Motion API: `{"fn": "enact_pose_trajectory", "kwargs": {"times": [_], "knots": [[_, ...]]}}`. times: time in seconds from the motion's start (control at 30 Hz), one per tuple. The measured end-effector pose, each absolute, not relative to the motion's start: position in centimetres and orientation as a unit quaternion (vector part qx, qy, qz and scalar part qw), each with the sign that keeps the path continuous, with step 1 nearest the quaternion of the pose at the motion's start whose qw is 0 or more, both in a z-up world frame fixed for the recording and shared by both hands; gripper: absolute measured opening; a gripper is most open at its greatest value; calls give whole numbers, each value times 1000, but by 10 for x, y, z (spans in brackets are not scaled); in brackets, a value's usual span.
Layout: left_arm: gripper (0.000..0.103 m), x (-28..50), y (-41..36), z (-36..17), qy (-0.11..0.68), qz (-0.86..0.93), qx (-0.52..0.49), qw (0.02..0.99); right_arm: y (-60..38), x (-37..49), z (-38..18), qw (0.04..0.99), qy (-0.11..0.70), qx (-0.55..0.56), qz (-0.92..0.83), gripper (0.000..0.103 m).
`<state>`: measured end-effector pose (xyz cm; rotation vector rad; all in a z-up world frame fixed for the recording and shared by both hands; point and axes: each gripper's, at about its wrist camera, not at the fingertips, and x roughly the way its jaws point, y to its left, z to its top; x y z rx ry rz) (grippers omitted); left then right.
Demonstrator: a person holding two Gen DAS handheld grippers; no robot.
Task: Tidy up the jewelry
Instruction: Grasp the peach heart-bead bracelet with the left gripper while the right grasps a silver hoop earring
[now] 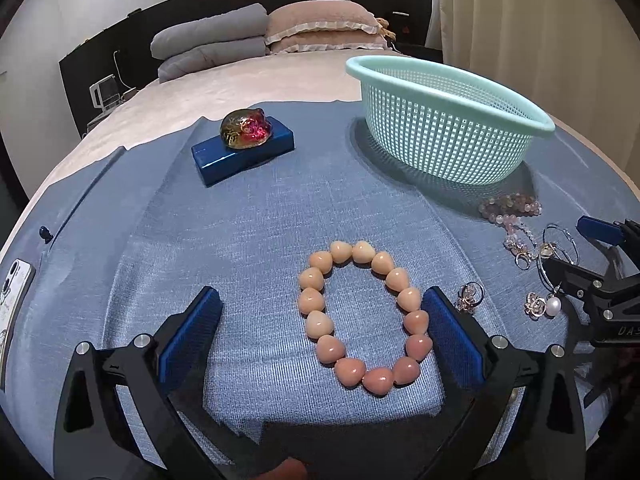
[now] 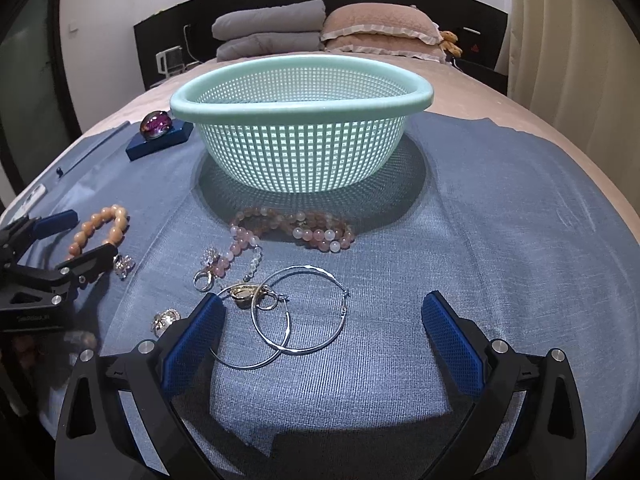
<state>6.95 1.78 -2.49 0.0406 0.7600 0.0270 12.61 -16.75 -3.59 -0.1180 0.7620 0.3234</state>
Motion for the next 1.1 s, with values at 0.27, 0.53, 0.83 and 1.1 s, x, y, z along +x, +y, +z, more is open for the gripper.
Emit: {"fn": "enact_pose_trajectory", "kwargs": {"times": [0.27,0.53,0.83,1.1], "knots": [[99,71,17,-26,373,15,23,927,-168,124,-36,915,364,-63,161,95],[79,66,14,-22,365,-6,21,931,-164,111,-30,917,348,-79,176,62],[32,62,11,-17,368,-33,2,929,-174,109,-25,915,349,-62,191,41],[23,57,14,-13,367,-36,-7,930,-179,103,-13,920,335,-55,195,41]]}}
